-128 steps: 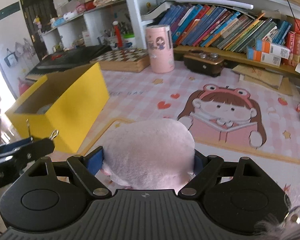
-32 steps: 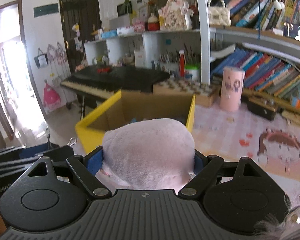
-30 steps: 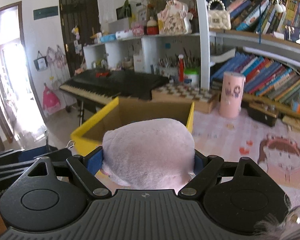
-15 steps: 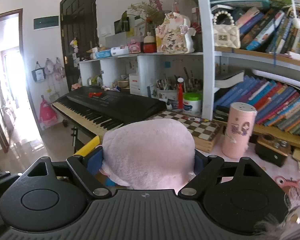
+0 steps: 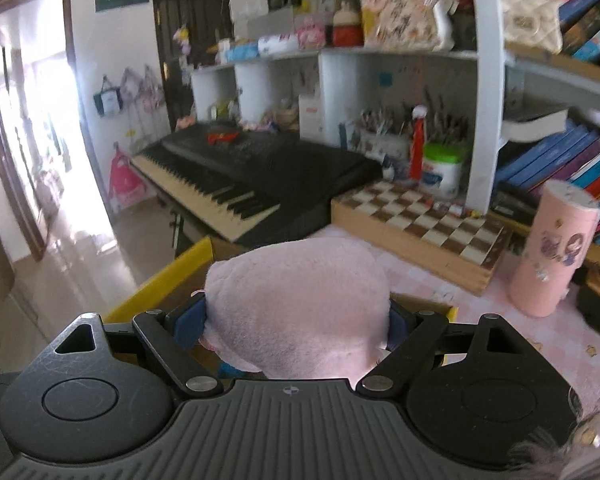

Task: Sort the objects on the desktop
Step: 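Lower the pink pig with the right tool while the left tool lowers the clip into the box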

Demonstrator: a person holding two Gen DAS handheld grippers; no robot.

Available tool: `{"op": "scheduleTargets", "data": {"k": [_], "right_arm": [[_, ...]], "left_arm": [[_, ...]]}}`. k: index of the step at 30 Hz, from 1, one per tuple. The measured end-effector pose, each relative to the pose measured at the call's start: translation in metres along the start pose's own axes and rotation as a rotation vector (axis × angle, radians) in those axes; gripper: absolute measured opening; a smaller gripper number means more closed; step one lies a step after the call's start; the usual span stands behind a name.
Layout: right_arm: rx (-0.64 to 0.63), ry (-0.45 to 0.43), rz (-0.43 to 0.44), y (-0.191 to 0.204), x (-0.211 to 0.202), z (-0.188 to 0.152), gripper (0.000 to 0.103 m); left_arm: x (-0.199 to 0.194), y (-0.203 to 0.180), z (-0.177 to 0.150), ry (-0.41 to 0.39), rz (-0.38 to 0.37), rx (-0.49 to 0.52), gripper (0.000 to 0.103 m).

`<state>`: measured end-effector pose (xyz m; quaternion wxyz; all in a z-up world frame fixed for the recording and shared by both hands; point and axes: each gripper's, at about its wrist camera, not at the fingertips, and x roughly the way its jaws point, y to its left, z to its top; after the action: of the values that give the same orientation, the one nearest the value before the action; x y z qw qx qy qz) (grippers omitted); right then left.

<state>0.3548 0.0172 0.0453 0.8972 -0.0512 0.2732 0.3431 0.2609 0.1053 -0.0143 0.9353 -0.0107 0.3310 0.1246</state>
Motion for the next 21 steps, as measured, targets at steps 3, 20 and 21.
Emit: {"op": "scheduleTargets", "data": {"k": [3,20,21], "right_arm": [[-0.001,0.047,0.014,-0.002,0.014,-0.003,0.085],[0.013,0.29,0.056,0.007,0.064,-0.008,0.094],[0.02,0.28,0.049,0.006,0.062,-0.008,0.095]], "left_arm": [[0.006,-0.004,0.0,0.024,0.017,0.021,0.043],[-0.002,-0.007,-0.002,-0.004,0.023,0.022,0.088],[-0.002,-0.007,-0.002,-0.007,0.023,0.021,0.089]]}}
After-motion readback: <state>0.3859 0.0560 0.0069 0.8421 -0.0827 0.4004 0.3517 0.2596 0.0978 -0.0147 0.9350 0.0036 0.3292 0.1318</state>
